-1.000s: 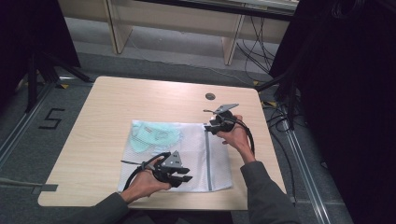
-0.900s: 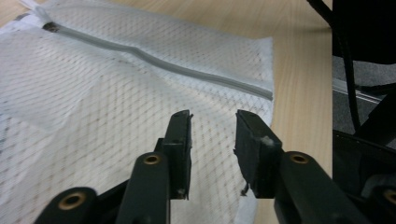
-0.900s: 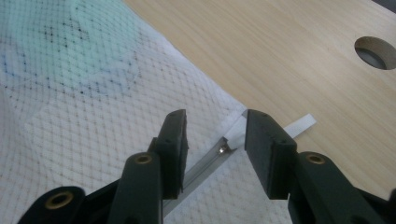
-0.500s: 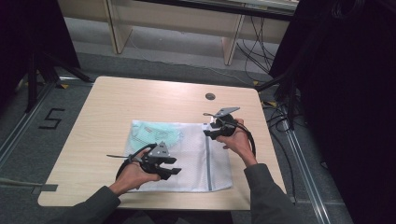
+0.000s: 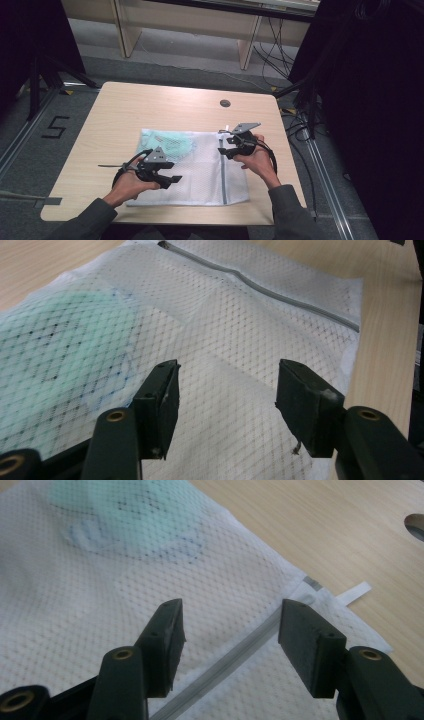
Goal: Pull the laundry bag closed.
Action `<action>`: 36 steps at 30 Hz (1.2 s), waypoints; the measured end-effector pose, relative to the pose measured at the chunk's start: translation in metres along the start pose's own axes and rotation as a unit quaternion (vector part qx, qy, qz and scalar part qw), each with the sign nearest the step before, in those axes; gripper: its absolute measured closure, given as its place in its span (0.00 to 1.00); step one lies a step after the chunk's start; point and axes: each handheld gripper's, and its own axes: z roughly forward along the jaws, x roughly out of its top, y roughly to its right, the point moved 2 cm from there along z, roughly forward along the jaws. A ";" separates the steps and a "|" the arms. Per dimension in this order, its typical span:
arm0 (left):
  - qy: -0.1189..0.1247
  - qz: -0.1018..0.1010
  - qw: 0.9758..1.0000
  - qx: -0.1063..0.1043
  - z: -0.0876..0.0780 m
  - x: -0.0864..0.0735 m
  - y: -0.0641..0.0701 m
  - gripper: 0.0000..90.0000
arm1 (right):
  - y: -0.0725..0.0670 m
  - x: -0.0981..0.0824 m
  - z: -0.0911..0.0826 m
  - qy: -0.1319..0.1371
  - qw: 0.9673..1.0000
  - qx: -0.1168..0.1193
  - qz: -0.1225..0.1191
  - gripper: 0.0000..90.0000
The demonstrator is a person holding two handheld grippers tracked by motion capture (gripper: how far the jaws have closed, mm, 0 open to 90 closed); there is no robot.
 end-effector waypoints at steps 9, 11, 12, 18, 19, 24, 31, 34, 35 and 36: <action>0.008 -0.014 1.000 0.013 -0.015 -0.006 -0.006 0.42 | -0.014 -0.008 -0.009 0.009 1.000 0.012 -0.008 0.48; 0.009 -0.009 1.000 0.012 -0.017 -0.007 -0.006 0.42 | -0.017 -0.010 -0.011 0.008 1.000 0.014 -0.009 0.47; 0.007 -0.015 1.000 0.008 -0.019 -0.008 -0.006 0.42 | -0.019 -0.012 -0.011 0.008 1.000 0.011 -0.012 0.47; 0.010 -0.017 1.000 0.017 -0.027 -0.014 -0.005 0.39 | -0.029 -0.023 -0.022 0.008 1.000 0.024 -0.006 0.43; 0.009 -0.025 0.999 0.020 -0.030 -0.015 -0.005 0.39 | -0.031 -0.026 -0.023 0.010 1.000 0.023 0.001 0.43; 0.020 -0.028 0.999 0.024 -0.040 -0.019 -0.003 0.37 | -0.038 -0.044 -0.037 0.001 1.000 0.026 0.003 0.42; 0.017 -0.023 0.999 0.032 -0.048 -0.024 0.000 0.36 | -0.051 -0.066 -0.048 -0.007 1.000 0.022 0.005 0.40; 0.019 -0.026 0.999 0.029 -0.051 -0.025 0.001 0.36 | -0.054 -0.075 -0.050 -0.001 1.000 0.016 0.008 0.39; 0.015 -0.028 0.999 0.029 -0.052 -0.026 0.002 0.35 | -0.055 -0.077 -0.054 -0.020 0.999 0.023 0.012 0.39; 0.014 -0.027 0.999 0.029 -0.053 -0.026 0.002 0.35 | -0.058 -0.080 -0.054 -0.014 0.999 0.022 0.025 0.39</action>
